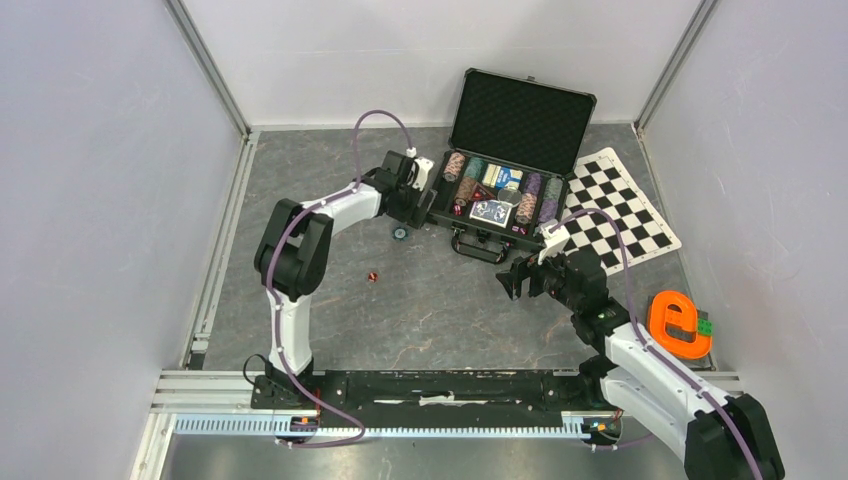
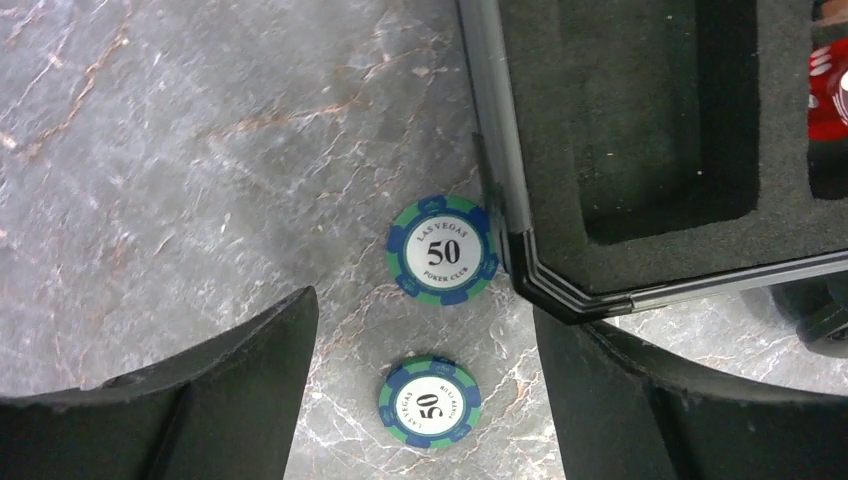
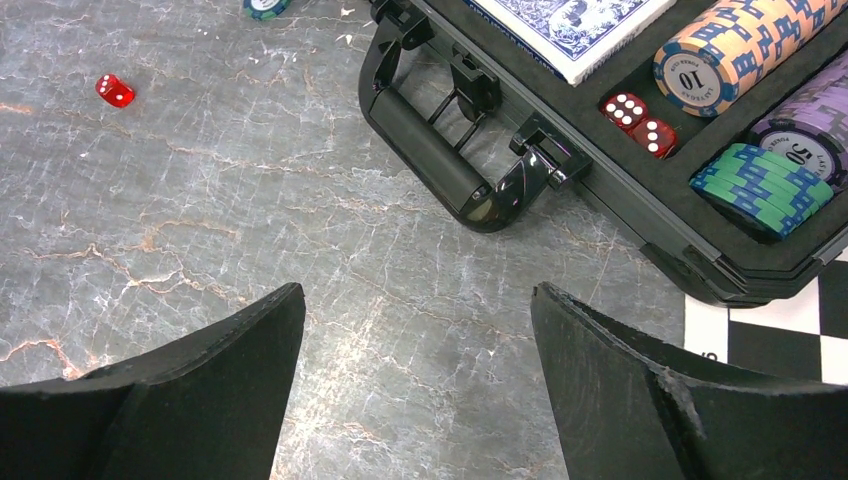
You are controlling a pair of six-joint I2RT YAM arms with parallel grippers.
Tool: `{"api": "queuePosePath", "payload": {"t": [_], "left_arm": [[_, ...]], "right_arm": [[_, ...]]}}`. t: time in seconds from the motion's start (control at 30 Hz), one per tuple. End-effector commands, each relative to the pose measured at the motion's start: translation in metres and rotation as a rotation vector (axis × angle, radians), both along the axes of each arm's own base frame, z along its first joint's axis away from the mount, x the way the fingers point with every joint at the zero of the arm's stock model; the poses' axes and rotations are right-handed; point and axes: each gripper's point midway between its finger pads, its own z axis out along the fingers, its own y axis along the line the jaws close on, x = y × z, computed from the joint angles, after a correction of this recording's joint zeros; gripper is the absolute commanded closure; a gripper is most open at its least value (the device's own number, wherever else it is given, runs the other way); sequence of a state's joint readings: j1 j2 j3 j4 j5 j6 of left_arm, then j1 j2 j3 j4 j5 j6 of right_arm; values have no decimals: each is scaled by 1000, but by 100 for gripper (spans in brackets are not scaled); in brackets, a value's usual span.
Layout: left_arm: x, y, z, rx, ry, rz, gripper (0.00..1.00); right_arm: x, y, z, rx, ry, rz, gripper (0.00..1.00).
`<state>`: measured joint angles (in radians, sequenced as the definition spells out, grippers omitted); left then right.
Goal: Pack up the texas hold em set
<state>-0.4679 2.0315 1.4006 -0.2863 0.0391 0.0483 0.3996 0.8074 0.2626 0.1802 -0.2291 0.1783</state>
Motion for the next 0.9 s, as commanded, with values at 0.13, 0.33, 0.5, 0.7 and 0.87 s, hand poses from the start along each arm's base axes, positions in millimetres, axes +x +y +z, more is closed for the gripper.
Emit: {"api": "queuePosePath", "payload": {"t": [0.13, 0.33, 0.5, 0.7, 0.87], "left_arm": [[7, -26, 6, 9, 50, -249, 17], [11, -33, 3, 41, 97, -360, 23], [11, -30, 0, 83, 78, -452, 27], [6, -25, -13, 125, 153, -474, 47], [2, -16, -11, 199, 147, -429, 48]], "right_arm": [[10, 8, 25, 36, -63, 17, 11], [10, 8, 24, 34, -59, 17, 11], [10, 8, 23, 29, -56, 15, 11], [10, 8, 22, 28, -53, 18, 11], [9, 8, 21, 28, -47, 22, 11]]}}
